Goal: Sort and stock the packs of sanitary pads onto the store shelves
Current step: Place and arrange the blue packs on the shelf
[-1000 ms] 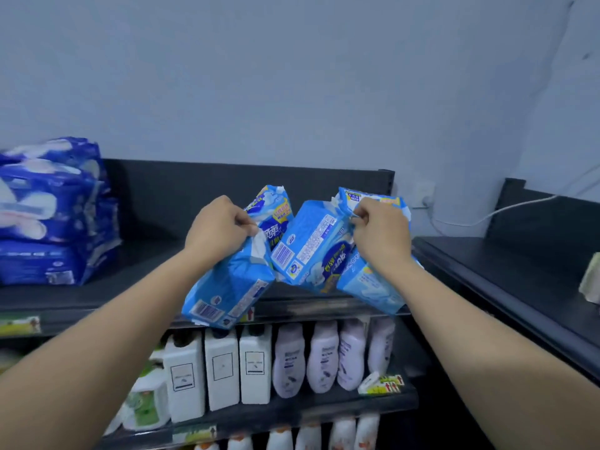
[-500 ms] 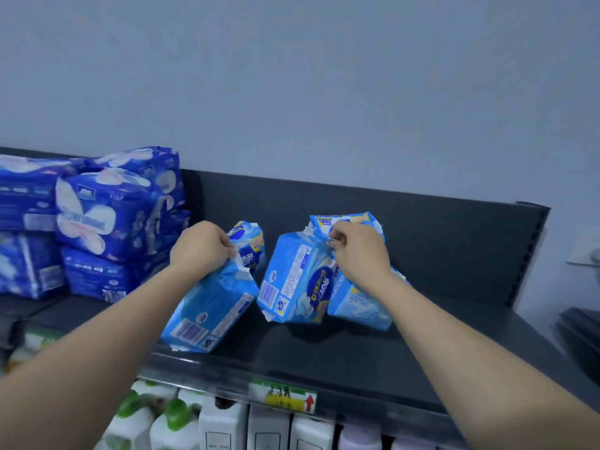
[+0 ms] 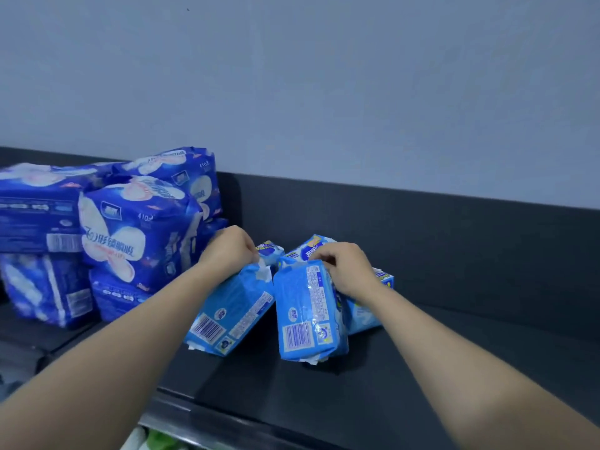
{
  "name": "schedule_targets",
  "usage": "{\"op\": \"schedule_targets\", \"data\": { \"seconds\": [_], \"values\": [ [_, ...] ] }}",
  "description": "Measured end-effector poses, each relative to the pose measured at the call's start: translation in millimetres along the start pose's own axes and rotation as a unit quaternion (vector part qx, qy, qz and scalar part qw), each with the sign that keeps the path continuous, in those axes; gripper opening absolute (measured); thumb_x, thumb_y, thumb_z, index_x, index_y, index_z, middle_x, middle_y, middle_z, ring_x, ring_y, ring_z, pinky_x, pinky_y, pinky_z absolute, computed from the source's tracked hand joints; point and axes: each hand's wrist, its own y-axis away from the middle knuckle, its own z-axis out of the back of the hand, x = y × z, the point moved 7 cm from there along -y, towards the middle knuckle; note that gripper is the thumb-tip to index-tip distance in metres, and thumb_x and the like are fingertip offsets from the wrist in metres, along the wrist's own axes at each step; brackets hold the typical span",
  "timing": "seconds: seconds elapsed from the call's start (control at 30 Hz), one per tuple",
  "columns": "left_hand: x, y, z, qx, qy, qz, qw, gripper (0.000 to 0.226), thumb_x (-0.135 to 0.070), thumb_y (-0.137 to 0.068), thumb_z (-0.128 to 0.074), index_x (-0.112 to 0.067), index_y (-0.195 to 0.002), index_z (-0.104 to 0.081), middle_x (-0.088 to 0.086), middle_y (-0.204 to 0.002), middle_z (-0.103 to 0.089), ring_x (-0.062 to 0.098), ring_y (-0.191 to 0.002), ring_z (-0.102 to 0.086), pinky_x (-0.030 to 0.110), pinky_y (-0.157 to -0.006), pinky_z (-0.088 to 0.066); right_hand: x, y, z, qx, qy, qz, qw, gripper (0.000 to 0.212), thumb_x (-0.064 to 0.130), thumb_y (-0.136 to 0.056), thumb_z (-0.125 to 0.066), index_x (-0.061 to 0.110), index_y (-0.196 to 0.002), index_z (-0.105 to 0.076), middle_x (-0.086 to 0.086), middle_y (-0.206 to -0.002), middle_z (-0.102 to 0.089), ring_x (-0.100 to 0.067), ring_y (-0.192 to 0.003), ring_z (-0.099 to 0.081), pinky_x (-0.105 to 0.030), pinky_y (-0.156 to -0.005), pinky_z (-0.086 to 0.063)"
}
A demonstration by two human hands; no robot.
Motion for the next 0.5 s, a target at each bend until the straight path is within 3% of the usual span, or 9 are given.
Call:
{"op": "schedule_targets", "data": {
  "seconds": [0.13,0.27,0.37,0.43,0.5],
  "values": [
    [13.8,-21.1,-15.5,0.027,0.02,0.016,0.999,0.023,-0.011,-0.078,-0.073,-0.025,-0.06,-0.067,0.004,-0.092,-0.073,0.021,-0.094,-0.065,0.027,-0.079,-0.051,-7.3,-16.8,-18.9,0.018,-0.002,-0.027,0.999,0.022,0.008,-0.083,-0.062,0.025,-0.084,-0.077,0.005,-0.083,-0.074,-0.017,-0.083,-0.066,-0.036,-0.075,-0.054],
    [21.2,-31.9,-28.7,0.074,-0.023,0.022,0.997,0.026,-0.023,-0.079,-0.073,-0.035,-0.059,-0.063,0.0,-0.108,-0.069,0.026,-0.121,-0.047,0.032,-0.1,-0.043,-12.4,-26.4,-26.8,0.047,0.008,-0.05,0.998,0.025,0.009,-0.084,-0.061,0.029,-0.085,-0.075,0.003,-0.086,-0.073,-0.021,-0.086,-0.066,-0.036,-0.077,-0.054],
    [19.7,-33.8,-33.3,0.098,-0.074,-0.001,0.992,0.024,-0.036,-0.077,-0.075,-0.039,-0.058,-0.06,0.001,-0.116,-0.065,0.032,-0.128,-0.041,0.037,-0.109,-0.034,-13.7,-25.6,-27.0,0.073,0.002,-0.067,0.995,0.026,0.009,-0.089,-0.058,0.027,-0.093,-0.075,0.005,-0.086,-0.07,-0.017,-0.085,-0.064,-0.03,-0.076,-0.051],
    [16.9,-32.7,-32.4,0.106,-0.077,-0.016,0.991,0.025,-0.048,-0.08,-0.07,-0.032,-0.061,-0.062,0.002,-0.107,-0.065,0.03,-0.121,-0.047,0.035,-0.103,-0.037,-12.5,-23.7,-26.5,0.106,-0.011,-0.083,0.991,0.021,0.013,-0.091,-0.061,0.024,-0.103,-0.074,0.006,-0.088,-0.068,-0.012,-0.084,-0.061,-0.024,-0.075,-0.047],
    [13.6,-30.7,-29.5,0.1,-0.078,-0.02,0.992,0.041,-0.056,-0.085,-0.062,-0.019,-0.066,-0.063,0.005,-0.086,-0.062,0.028,-0.102,-0.058,0.028,-0.077,-0.043,-9.9,-20.0,-23.6,0.123,-0.028,-0.098,0.987,0.019,0.02,-0.088,-0.067,0.025,-0.105,-0.074,0.005,-0.091,-0.068,-0.01,-0.086,-0.06,-0.022,-0.077,-0.046]
  ]
}}
